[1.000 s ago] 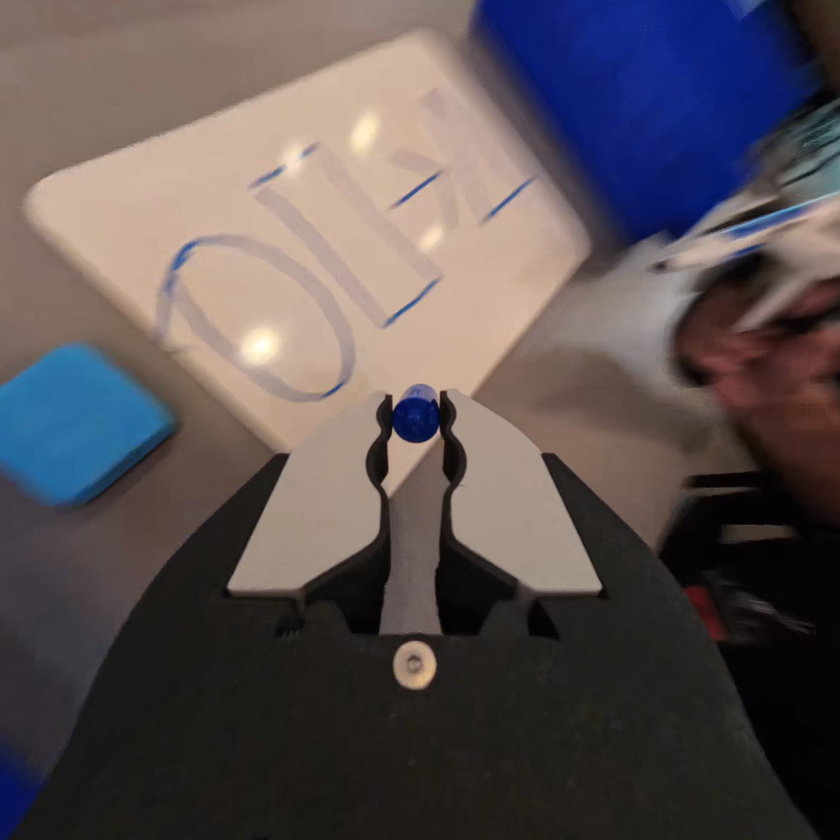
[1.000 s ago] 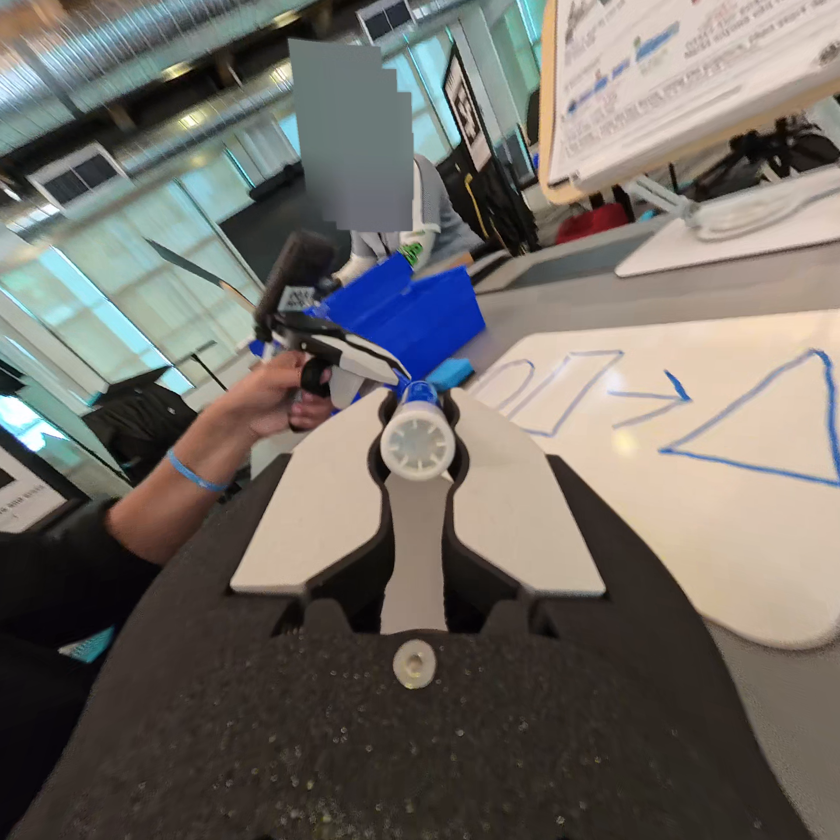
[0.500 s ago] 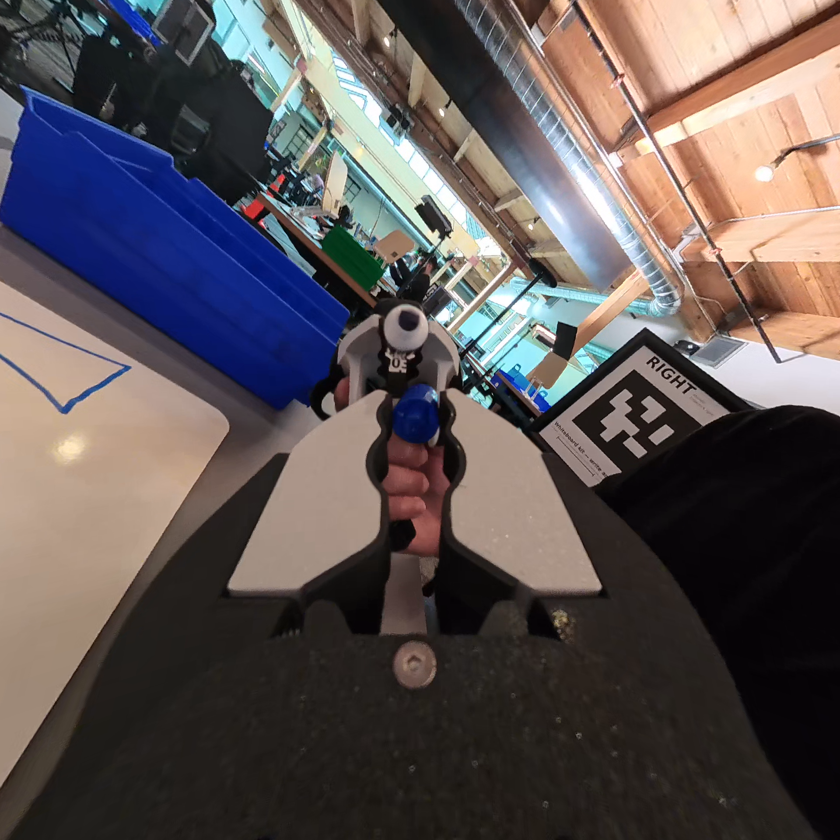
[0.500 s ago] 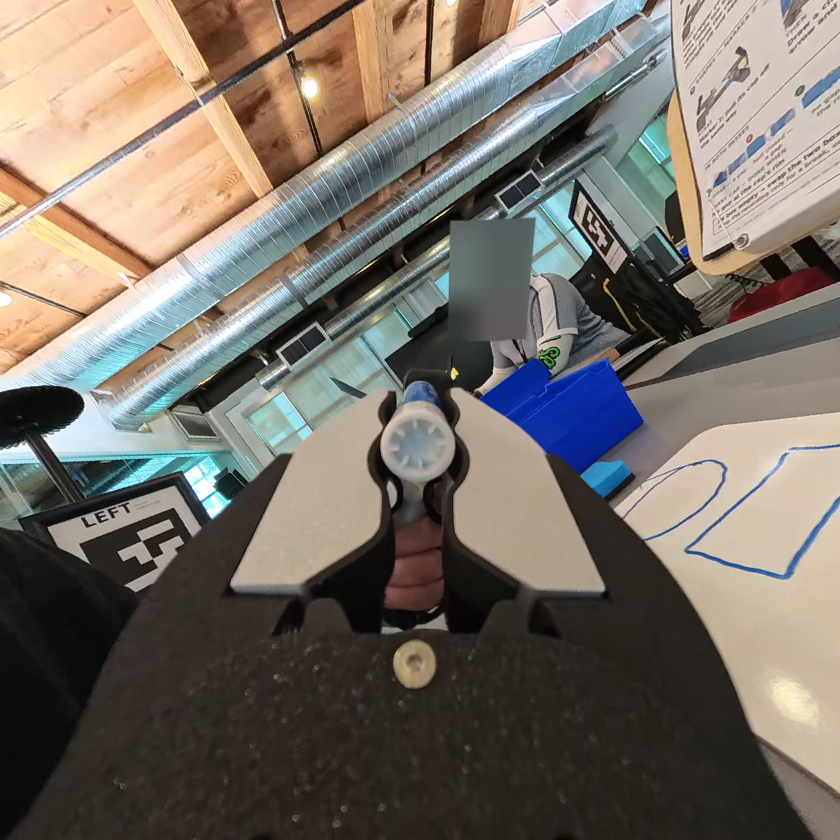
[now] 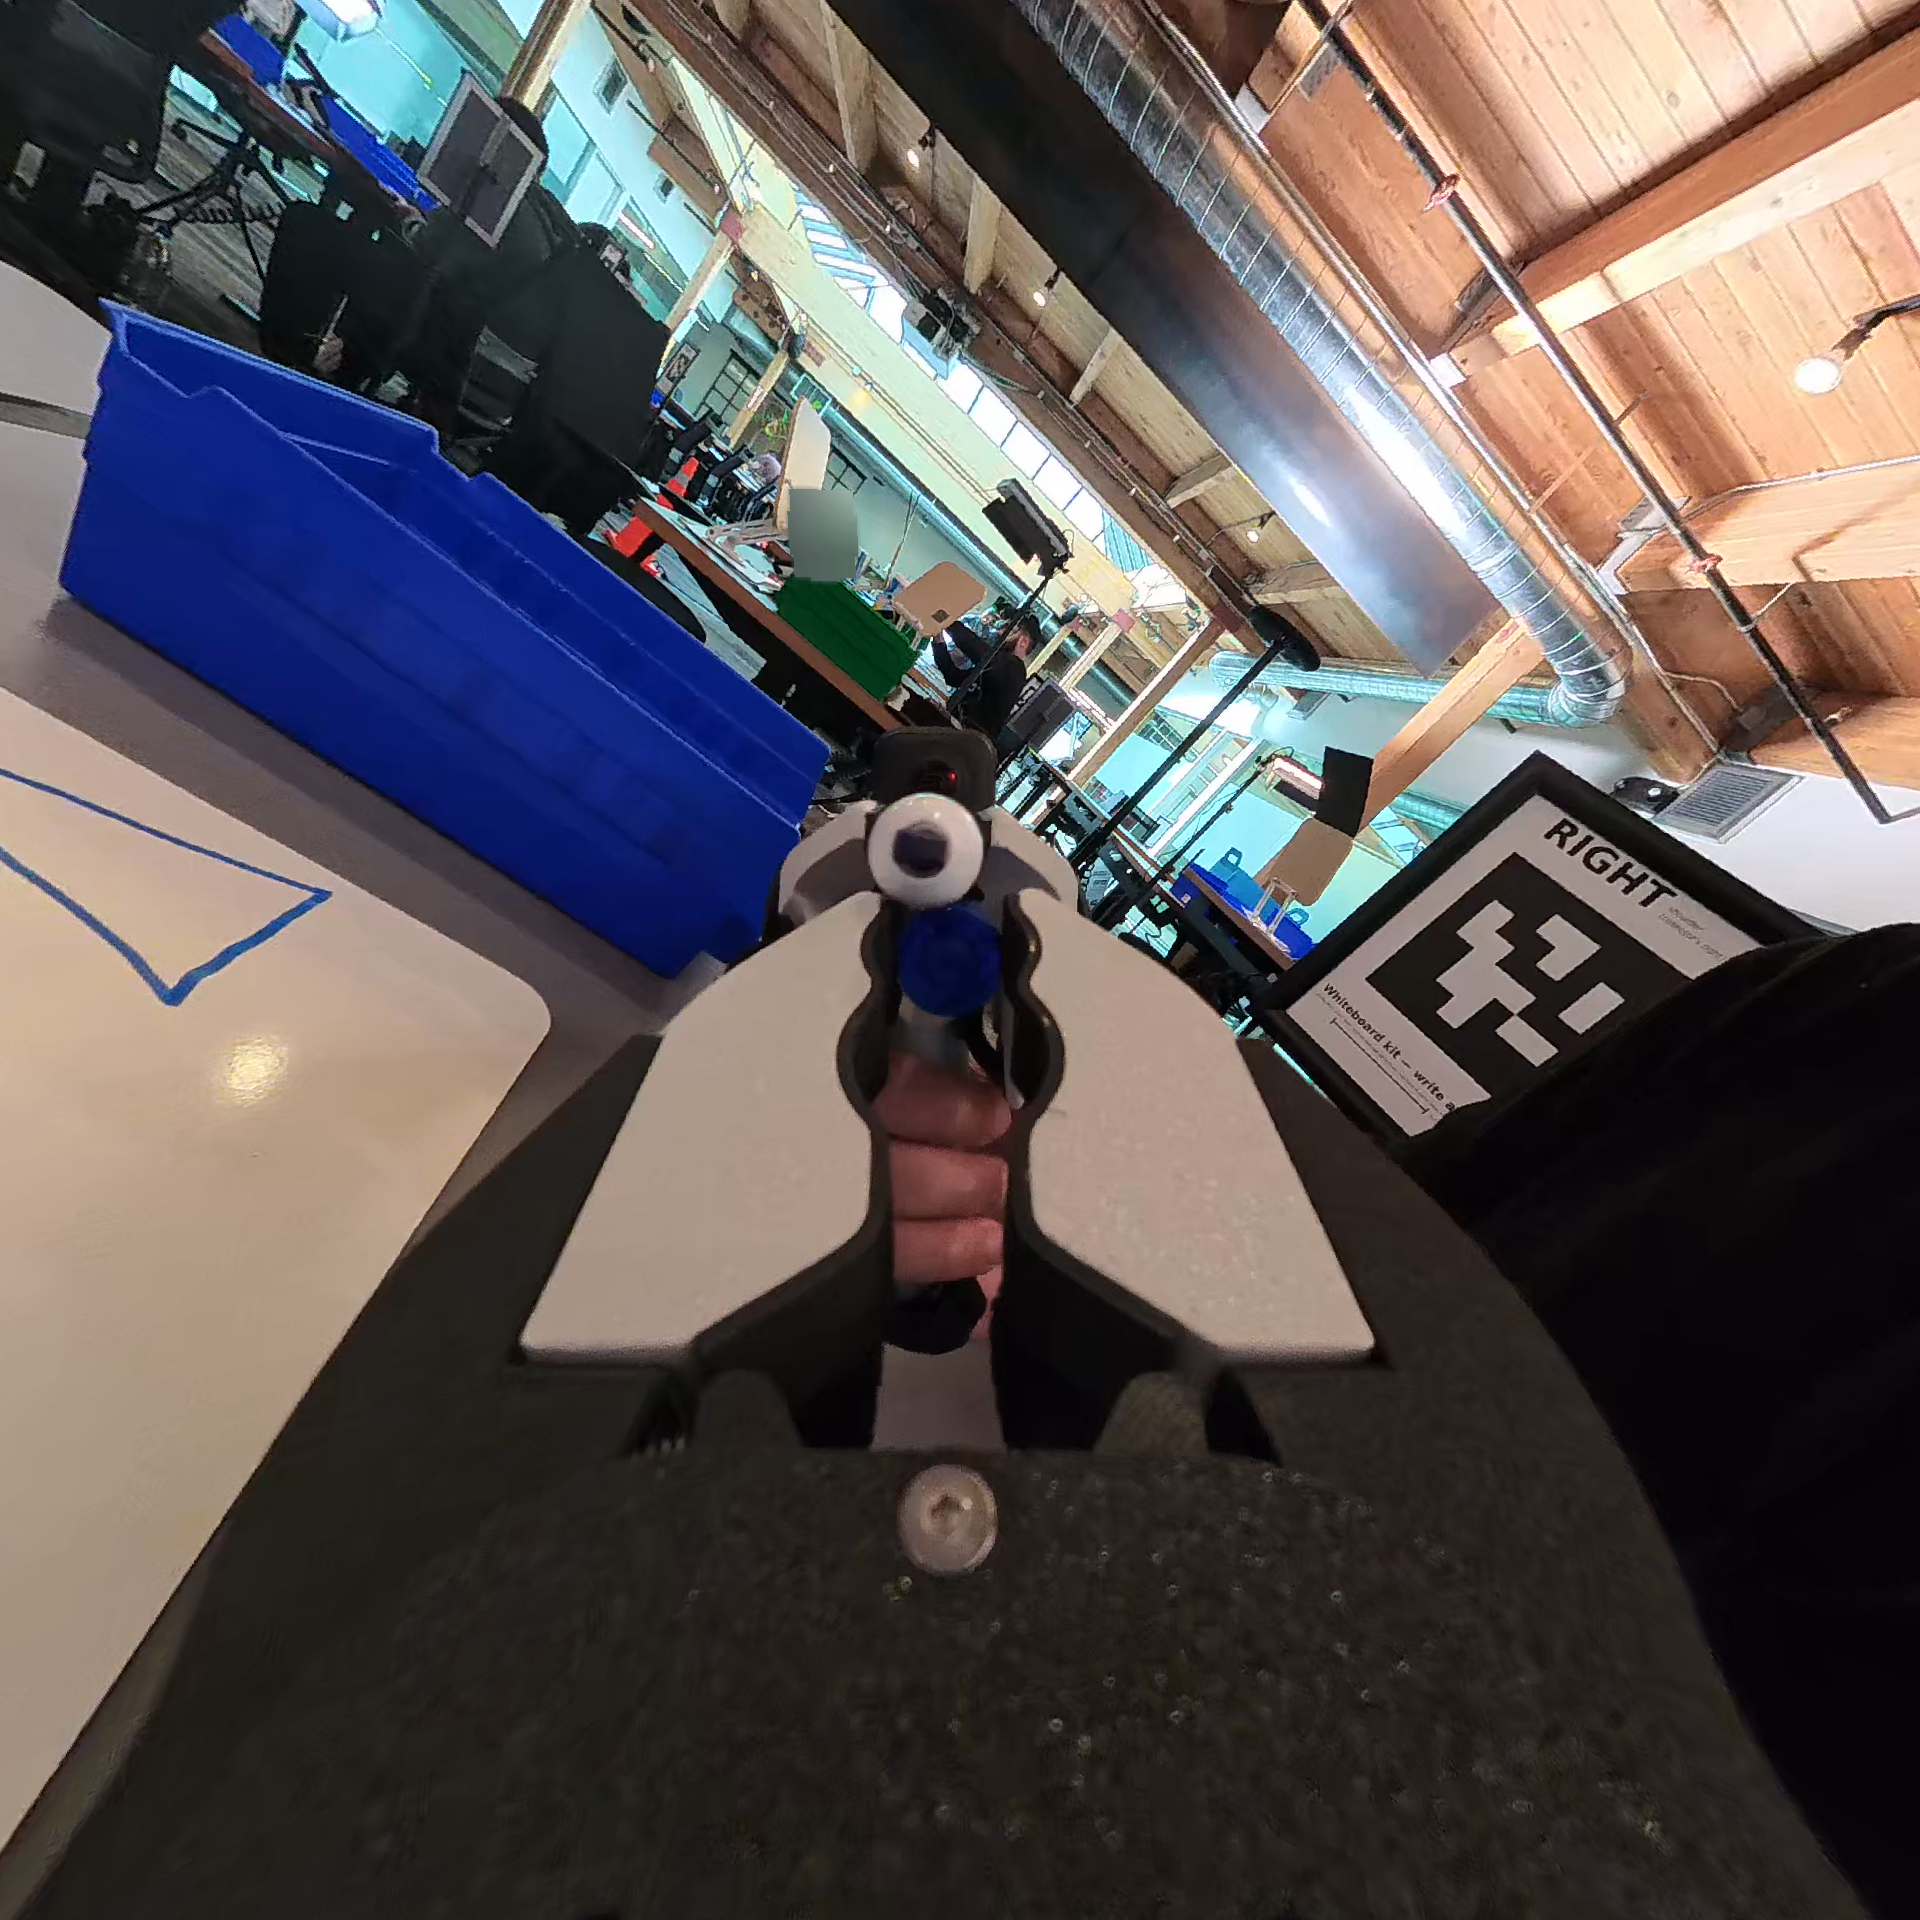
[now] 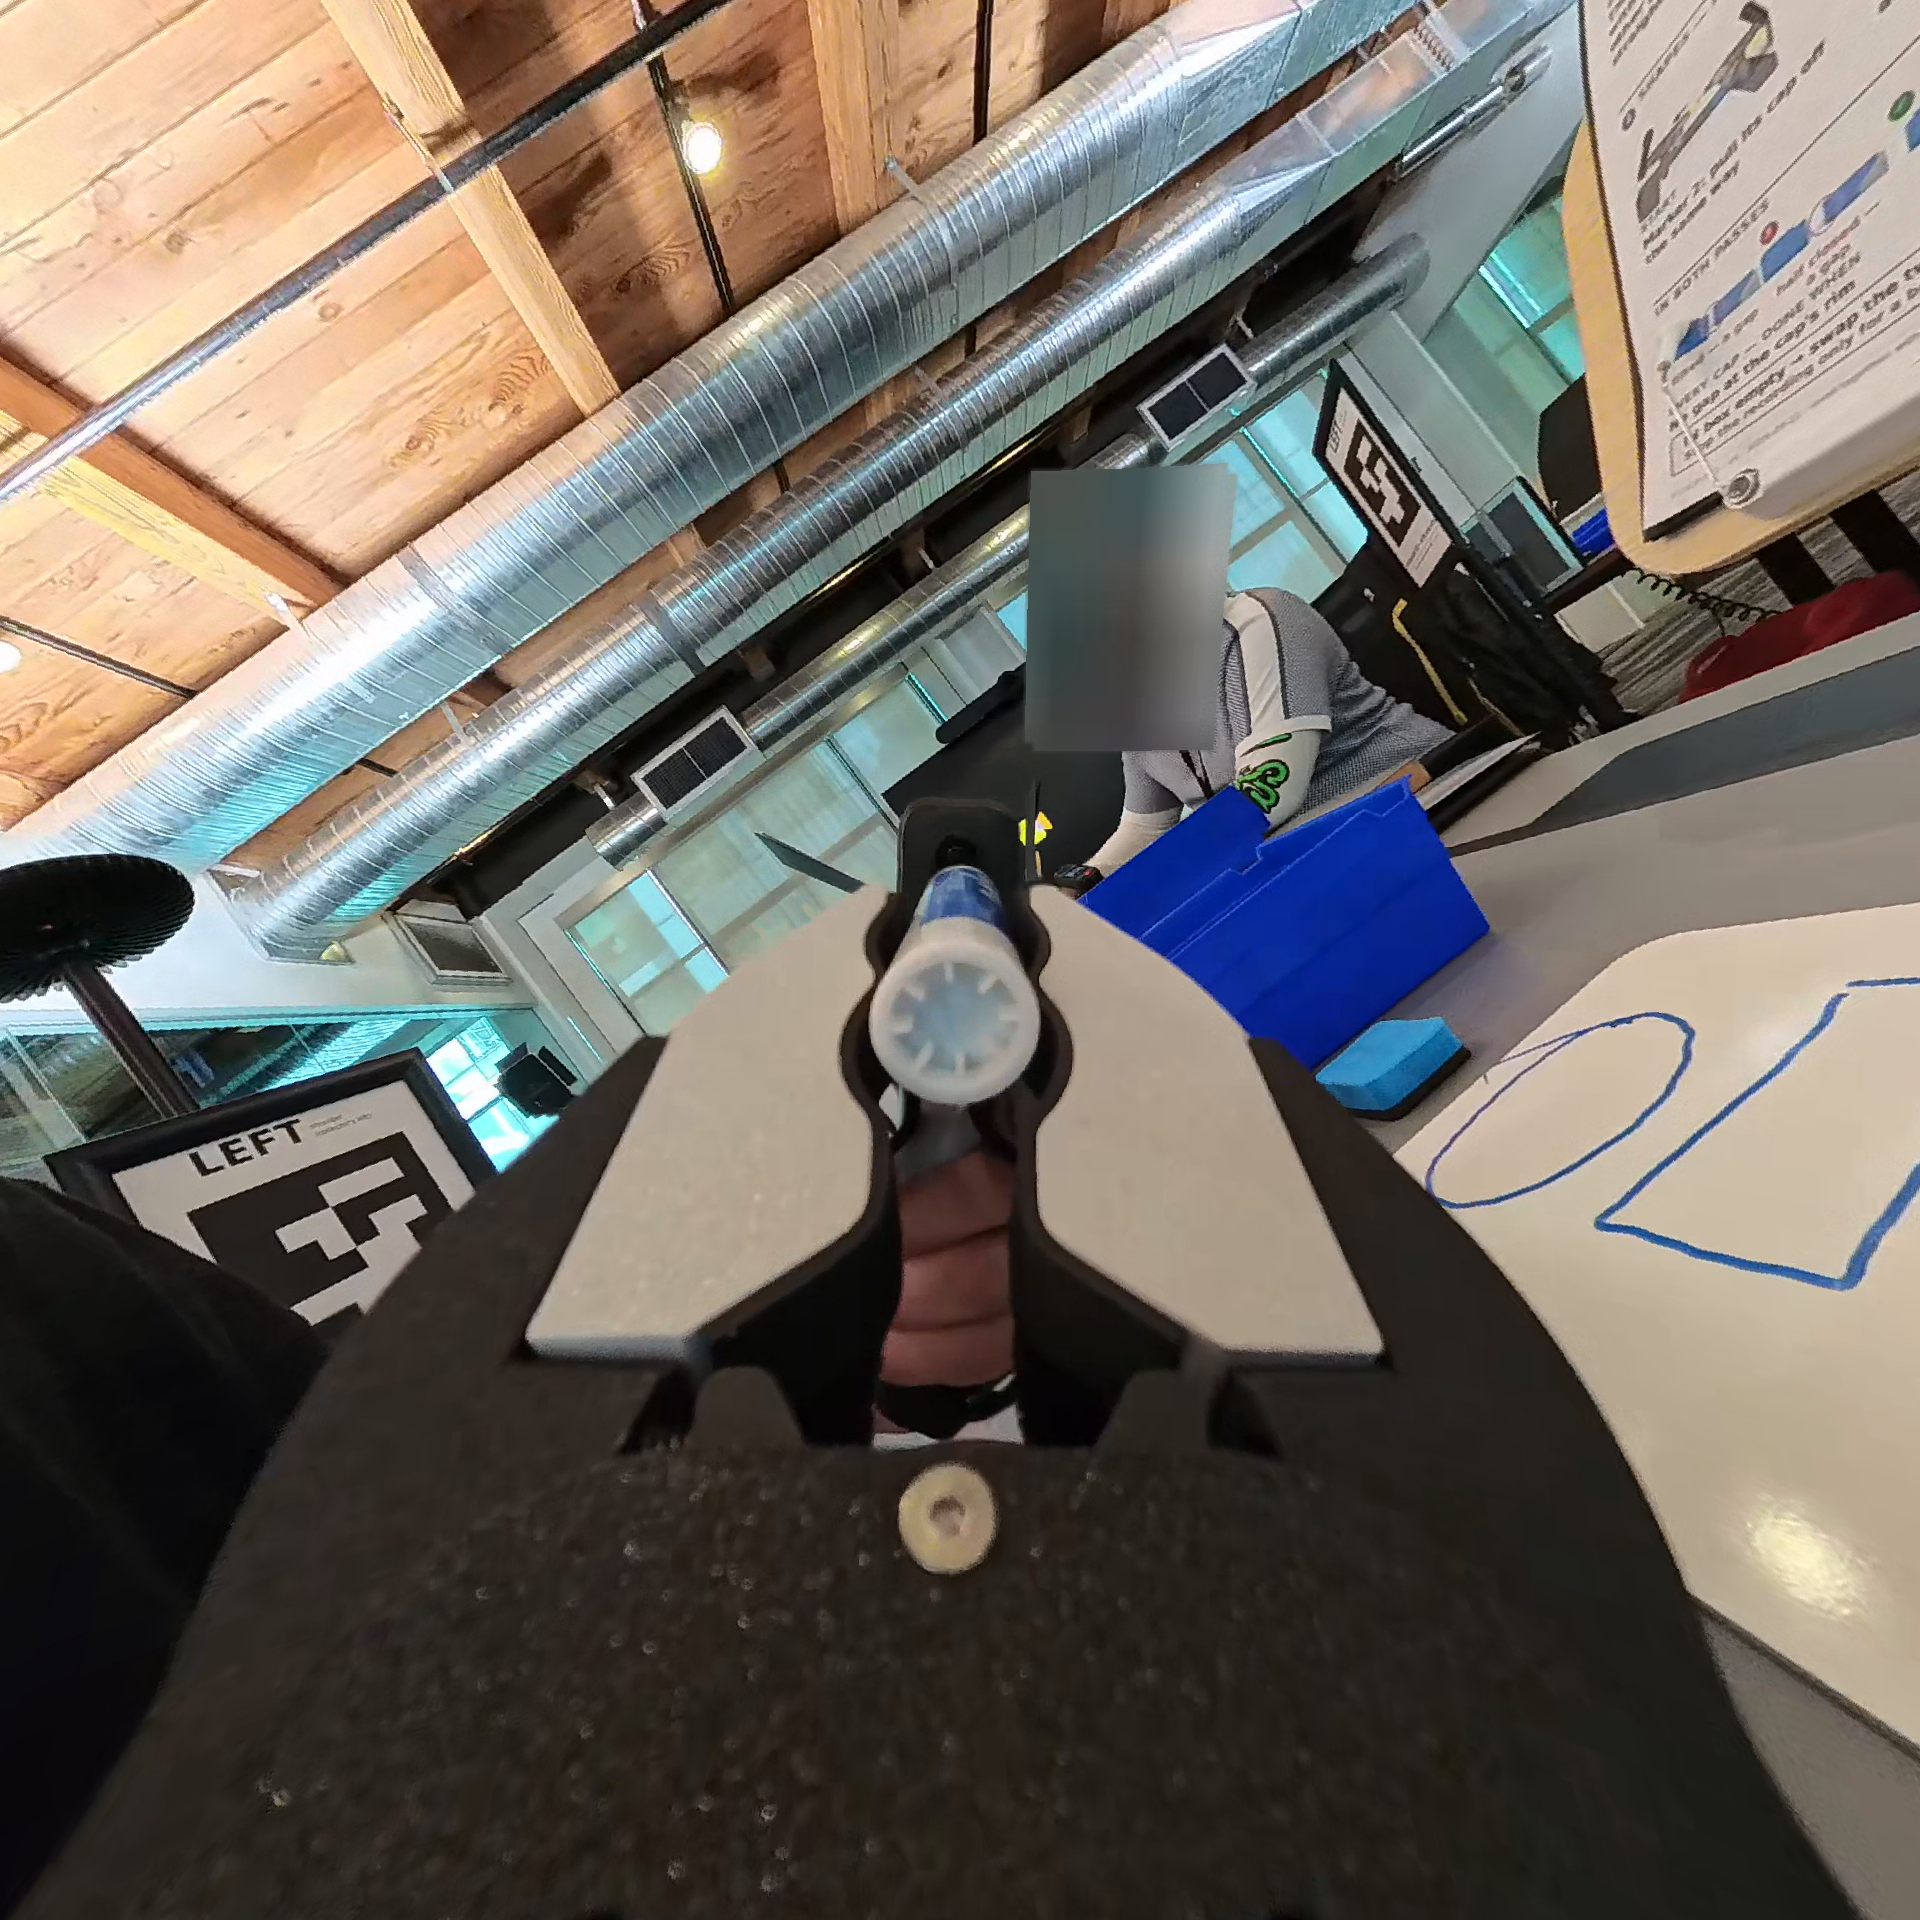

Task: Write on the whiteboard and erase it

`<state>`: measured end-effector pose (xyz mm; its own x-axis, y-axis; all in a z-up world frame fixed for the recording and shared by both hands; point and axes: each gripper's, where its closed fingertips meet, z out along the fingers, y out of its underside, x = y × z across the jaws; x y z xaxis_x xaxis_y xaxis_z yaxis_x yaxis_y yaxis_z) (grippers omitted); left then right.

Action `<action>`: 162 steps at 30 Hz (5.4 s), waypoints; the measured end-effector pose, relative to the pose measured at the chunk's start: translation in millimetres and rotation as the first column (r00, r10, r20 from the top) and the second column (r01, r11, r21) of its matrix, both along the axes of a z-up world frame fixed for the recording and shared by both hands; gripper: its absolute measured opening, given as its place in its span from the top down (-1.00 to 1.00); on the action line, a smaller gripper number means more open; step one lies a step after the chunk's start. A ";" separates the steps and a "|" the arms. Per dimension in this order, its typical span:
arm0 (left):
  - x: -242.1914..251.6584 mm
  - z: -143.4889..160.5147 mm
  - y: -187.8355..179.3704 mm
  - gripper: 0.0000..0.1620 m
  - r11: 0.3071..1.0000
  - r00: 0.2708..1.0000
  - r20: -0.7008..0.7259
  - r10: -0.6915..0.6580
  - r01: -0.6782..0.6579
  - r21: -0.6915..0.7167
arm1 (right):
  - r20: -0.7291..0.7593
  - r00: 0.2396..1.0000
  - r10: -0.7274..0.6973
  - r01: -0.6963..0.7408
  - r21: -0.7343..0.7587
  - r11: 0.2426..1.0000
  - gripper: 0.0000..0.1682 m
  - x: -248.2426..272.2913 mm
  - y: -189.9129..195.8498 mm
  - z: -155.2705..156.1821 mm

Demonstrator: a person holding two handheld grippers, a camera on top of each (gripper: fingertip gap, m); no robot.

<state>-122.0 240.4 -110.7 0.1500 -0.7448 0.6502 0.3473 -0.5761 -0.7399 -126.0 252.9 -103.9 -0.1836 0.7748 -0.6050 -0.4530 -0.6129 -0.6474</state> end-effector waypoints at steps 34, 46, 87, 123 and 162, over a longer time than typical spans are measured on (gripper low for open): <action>-35.6 6.9 -1.7 0.77 0.998 0.999 0.028 -0.017 0.016 0.053 | 0.222 0.969 0.105 -0.137 0.132 0.982 0.77 15.5 -15.8 -16.0; -28.2 -5.4 2.7 0.78 1.000 1.000 -0.003 0.006 -0.006 0.013 | 0.289 0.953 0.087 -0.134 0.146 0.980 0.77 12.9 -15.7 -26.3; -12.7 -10.3 12.6 0.50 0.998 0.998 0.050 0.040 -0.038 -0.046 | -0.022 0.998 0.056 -0.059 -0.132 0.989 0.78 23.1 10.3 -22.5; -26.4 -21.8 0.4 0.90 0.997 0.987 -0.158 0.021 -0.008 0.081 | 0.084 0.988 0.130 -0.121 -0.099 0.988 0.78 25.7 3.4 -31.4; -45.3 -22.1 3.5 0.89 0.999 0.992 -0.115 -0.045 0.047 0.017 | 0.430 0.886 0.173 -0.202 0.024 0.979 0.78 4.5 -26.2 -57.8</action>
<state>-167.3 243.9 -132.7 0.1874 -0.7651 0.6160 0.2333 -0.5745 -0.7845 -121.5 226.7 -161.7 -0.0670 0.7921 -0.6067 -0.0077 -0.6084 -0.7936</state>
